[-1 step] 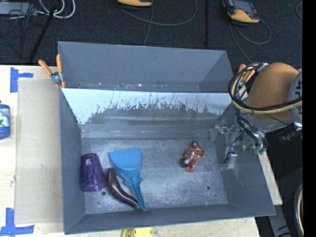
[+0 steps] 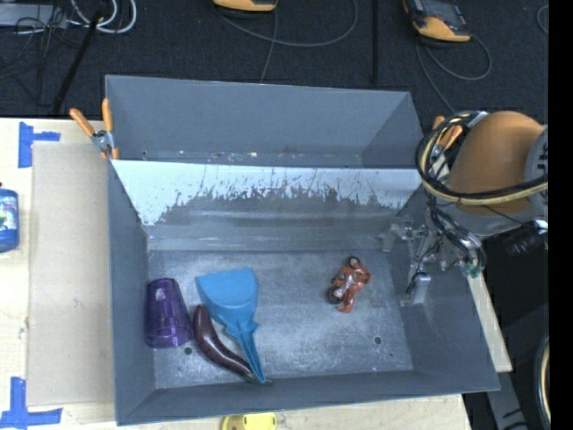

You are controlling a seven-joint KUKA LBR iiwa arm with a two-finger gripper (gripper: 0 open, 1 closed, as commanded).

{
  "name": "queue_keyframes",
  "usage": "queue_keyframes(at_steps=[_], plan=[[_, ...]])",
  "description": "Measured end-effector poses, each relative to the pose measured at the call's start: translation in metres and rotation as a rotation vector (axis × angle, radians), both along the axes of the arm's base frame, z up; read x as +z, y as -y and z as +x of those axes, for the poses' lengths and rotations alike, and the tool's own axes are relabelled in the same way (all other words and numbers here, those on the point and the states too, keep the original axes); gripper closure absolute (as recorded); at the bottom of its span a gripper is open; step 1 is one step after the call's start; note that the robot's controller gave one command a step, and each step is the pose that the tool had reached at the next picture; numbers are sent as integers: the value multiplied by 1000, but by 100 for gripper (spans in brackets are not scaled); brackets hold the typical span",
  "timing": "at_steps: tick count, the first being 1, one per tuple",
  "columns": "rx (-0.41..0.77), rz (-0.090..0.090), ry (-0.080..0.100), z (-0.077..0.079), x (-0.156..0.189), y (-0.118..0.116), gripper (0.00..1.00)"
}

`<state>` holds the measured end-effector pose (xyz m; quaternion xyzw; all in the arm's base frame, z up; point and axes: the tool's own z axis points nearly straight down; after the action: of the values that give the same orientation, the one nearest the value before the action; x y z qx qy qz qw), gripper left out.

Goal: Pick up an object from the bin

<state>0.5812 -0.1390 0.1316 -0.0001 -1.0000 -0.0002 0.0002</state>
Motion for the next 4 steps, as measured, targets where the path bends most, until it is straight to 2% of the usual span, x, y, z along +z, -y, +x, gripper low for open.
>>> queue_keyframes(at_steps=[1,2,4], plan=[[40,-2,6,10,-37,-10,0],[-55,1,-4,9,-60,-33,0],[-233,1,-1,3,-62,-52,0]])
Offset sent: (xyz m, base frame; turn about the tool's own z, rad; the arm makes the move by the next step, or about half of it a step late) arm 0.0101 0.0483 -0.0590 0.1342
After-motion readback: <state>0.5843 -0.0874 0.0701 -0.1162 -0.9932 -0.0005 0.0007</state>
